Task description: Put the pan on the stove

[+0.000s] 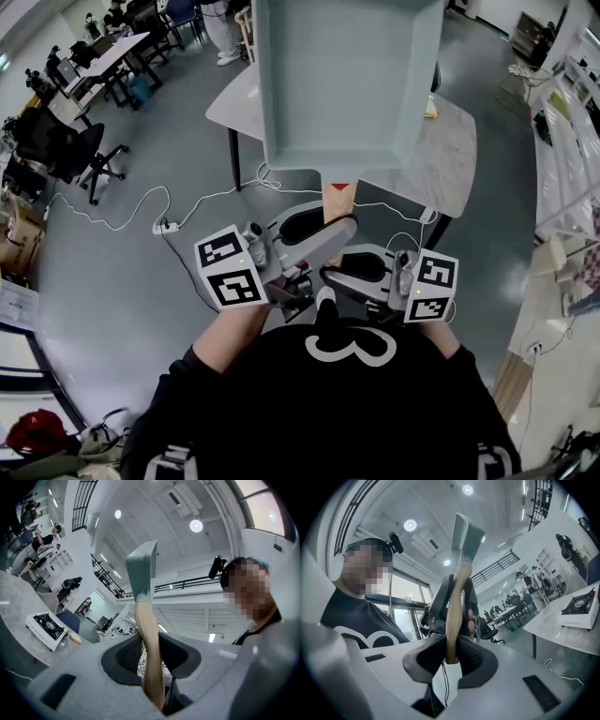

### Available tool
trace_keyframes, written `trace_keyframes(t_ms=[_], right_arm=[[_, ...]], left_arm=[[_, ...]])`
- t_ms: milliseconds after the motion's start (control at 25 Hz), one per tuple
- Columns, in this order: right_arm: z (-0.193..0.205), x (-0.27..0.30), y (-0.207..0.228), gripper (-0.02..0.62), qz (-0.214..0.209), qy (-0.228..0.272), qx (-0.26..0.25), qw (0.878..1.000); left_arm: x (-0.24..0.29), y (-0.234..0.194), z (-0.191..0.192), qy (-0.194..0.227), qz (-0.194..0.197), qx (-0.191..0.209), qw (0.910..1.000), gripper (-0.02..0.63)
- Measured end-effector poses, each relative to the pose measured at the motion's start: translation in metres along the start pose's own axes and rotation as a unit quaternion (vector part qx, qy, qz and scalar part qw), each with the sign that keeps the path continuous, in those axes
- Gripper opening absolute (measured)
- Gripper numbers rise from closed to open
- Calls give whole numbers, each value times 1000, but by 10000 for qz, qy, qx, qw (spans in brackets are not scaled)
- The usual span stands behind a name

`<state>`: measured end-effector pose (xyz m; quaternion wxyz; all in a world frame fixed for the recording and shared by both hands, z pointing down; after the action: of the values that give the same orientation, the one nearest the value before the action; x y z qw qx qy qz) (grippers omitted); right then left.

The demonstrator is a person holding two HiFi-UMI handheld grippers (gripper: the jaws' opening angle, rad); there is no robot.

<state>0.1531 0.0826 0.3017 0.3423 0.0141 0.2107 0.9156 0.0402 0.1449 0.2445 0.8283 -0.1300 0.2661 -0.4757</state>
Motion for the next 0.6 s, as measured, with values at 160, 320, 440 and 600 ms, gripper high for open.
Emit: trace_keyframes(t_ms=[160,320,440,600], right_arm=[[-5,-6,21,71,15,61,84,9999],[-12,-7,47,71,81,48,138,9999],[-30,-6,82,71,138,52,228,9996],[-42,-5,113,71,218,64,274,9994]], left_arm=[[12,-21,-2,-19,-3,-97,10000,112],[23,-48,-6,-71,15,-189,9998,112],[40,-83,-20,-83,17,-298,9995,112],[52,-115,-31,-98,50,-376,9992,112]])
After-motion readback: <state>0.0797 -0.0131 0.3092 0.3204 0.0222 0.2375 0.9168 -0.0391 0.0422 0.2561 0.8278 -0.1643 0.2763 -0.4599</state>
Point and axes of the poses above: the fingertips, and each gripper's own axes: x forward along the fingers, y to its right, z out of its underside, the point moved 8 cm from there along -x, backward along the fingers, and after that the axes turned 1 degree about -z, right-handed, at the moved point
